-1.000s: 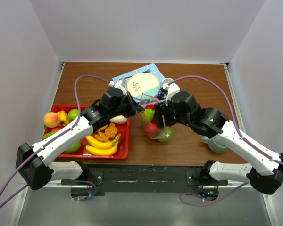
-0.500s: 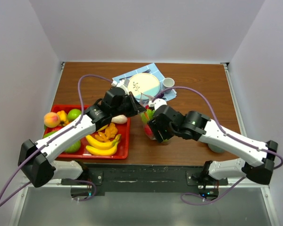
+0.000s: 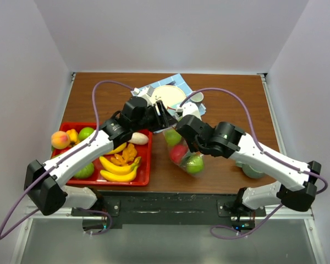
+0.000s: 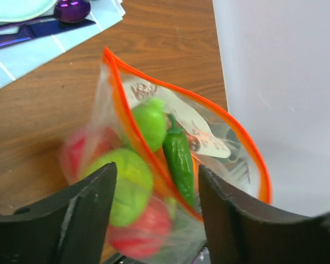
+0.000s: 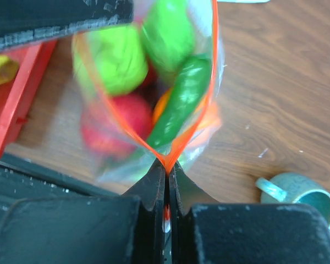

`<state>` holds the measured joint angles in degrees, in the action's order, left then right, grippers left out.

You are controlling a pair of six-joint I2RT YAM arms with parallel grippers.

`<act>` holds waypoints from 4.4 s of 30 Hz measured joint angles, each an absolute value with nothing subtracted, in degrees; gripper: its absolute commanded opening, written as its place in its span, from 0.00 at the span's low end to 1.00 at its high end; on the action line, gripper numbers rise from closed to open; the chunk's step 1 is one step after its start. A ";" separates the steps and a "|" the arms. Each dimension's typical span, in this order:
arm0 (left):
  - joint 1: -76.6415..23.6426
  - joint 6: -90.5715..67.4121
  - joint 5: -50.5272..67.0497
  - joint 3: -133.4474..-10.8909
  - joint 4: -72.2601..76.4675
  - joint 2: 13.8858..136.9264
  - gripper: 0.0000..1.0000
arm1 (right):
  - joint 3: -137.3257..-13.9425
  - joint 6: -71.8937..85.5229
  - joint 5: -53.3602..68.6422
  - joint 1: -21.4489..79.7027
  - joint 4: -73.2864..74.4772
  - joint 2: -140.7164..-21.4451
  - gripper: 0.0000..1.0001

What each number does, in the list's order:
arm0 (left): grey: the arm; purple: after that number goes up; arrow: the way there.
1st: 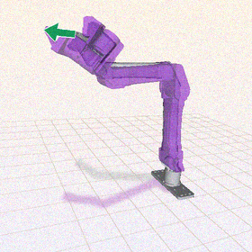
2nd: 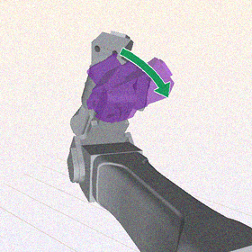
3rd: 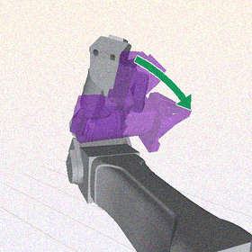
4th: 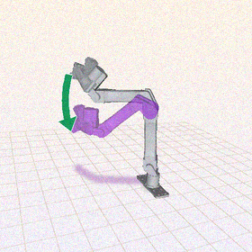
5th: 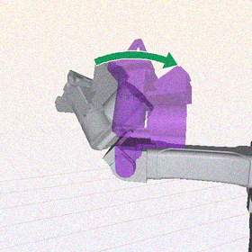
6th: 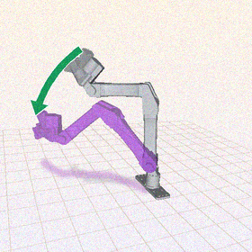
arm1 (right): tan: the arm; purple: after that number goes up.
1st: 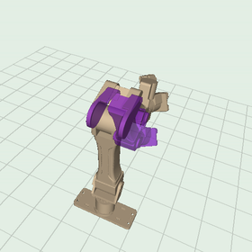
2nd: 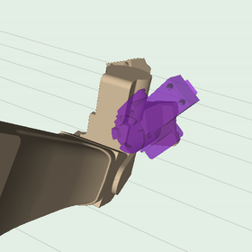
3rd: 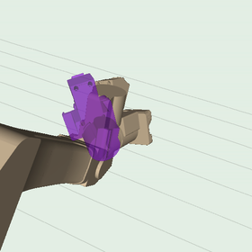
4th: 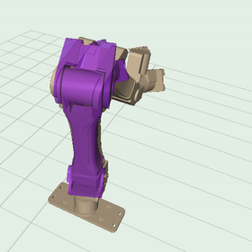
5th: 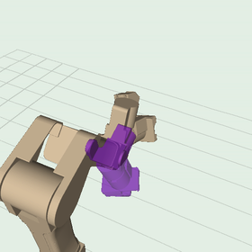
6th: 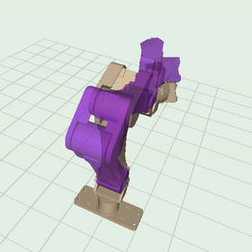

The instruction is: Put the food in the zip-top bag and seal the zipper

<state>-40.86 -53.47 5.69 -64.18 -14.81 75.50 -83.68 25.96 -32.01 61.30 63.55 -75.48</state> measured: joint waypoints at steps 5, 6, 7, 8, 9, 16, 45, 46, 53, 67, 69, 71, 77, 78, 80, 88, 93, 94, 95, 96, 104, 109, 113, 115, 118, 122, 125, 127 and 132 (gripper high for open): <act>-40.58 -52.45 3.49 -61.43 -15.09 72.53 0.55 | -84.44 26.63 -33.65 60.90 63.70 -73.84 0.00; -40.49 -52.25 3.01 -60.49 -15.18 71.57 0.52 | -84.44 26.70 -33.65 60.69 63.66 -73.82 0.00; -40.49 -51.81 2.61 -59.59 -15.38 70.57 0.41 | -84.44 26.83 -33.54 60.66 63.53 -73.89 0.00; -40.49 -51.42 2.35 -58.96 -15.53 69.76 0.36 | -84.42 26.96 -33.30 60.60 63.35 -74.00 0.00; -40.51 -50.70 2.09 -58.02 -15.53 68.66 0.34 | -84.38 27.03 -32.99 60.38 63.07 -74.13 0.00; -45.80 -46.57 -2.22 -49.93 -12.60 60.82 0.34 | -82.94 27.51 -27.24 55.24 60.64 -74.59 0.00; -62.13 -29.08 -7.22 -45.21 9.74 58.89 0.38 | -82.65 37.30 -11.18 36.69 61.65 -70.48 0.00; -63.72 -28.12 -8.60 -43.97 11.88 59.20 0.37 | -82.65 38.65 -10.44 36.69 61.67 -70.50 0.00; -71.75 -21.45 -19.77 -36.60 25.93 65.93 0.38 | -82.65 48.10 -4.84 36.62 62.13 -71.85 0.00; -77.58 -6.26 -31.94 -31.97 54.06 75.42 0.45 | -82.17 60.71 0.93 36.23 63.40 -72.77 0.00; -78.13 -4.58 -32.45 -31.97 56.88 76.07 0.46 | -82.04 61.87 1.32 36.12 63.51 -72.77 0.00; -78.26 -3.11 -32.86 -31.97 59.11 76.77 0.45 | -82.04 62.98 1.54 35.92 63.70 -72.77 0.00; -78.41 -0.25 -33.36 -31.97 62.11 78.48 0.43 | -82.00 65.04 2.74 35.53 63.83 -72.77 0.00; -78.43 -0.10 -33.47 -31.97 62.37 78.76 0.43 | -82.00 65.32 2.87 35.48 63.81 -72.77 0.00; -78.46 0.30 -33.74 -31.97 62.85 79.26 0.42 | -82.00 65.63 3.18 35.48 63.83 -72.77 0.00; -78.46 1.30 -35.66 -31.97 64.23 80.68 0.40 | -81.82 66.08 4.21 35.44 63.77 -72.77 0.00; -78.46 1.39 -36.53 -31.99 64.25 81.17 0.40 | -79.99 66.59 4.91 35.33 63.00 -72.73 0.00; -78.46 1.39 -36.53 -32.01 64.23 81.28 0.40 | -79.75 66.65 5.15 35.29 62.85 -72.73 0.00; -78.46 1.37 -36.53 -32.01 64.23 81.41 0.40 | -79.55 66.70 5.32 35.29 62.74 -72.73 0.00; -78.46 1.37 -36.53 -32.01 64.23 81.54 0.40 | -79.37 66.74 5.48 35.29 62.63 -72.73 0.00; -78.46 1.23 -36.91 -32.03 64.20 81.65 0.20 | -78.74 66.92 5.76 35.27 61.63 -72.73 0.00; -78.52 1.45 -36.91 -32.03 64.27 81.65 0.00 | -78.54 66.89 5.76 35.29 61.47 -72.73 0.08; -78.52 1.76 -36.91 -32.03 64.31 81.65 0.00 | -78.37 66.81 5.72 35.24 61.43 -72.73 0.22; -78.52 1.76 -36.86 -32.03 64.36 81.65 0.00 | -78.26 66.76 5.72 35.22 61.54 -72.73 0.42; -78.52 1.80 -36.69 -32.01 65.19 81.67 0.00 | -78.26 66.43 5.67 35.24 62.02 -72.73 0.54; -78.52 2.20 -36.47 -31.97 66.11 81.76 0.00 | -79.02 66.35 5.80 35.24 63.72 -73.08 0.54; -78.52 2.55 -36.45 -31.97 66.65 81.78 0.00 | -80.16 66.35 6.61 35.22 64.84 -73.67 0.51; -78.52 2.70 -36.45 -31.97 66.81 81.97 0.00 | -80.79 66.37 7.25 35.24 65.45 -74.00 0.49; -78.52 2.90 -36.47 -31.97 66.85 82.72 0.00 | -82.00 66.87 8.73 35.24 66.54 -74.02 0.47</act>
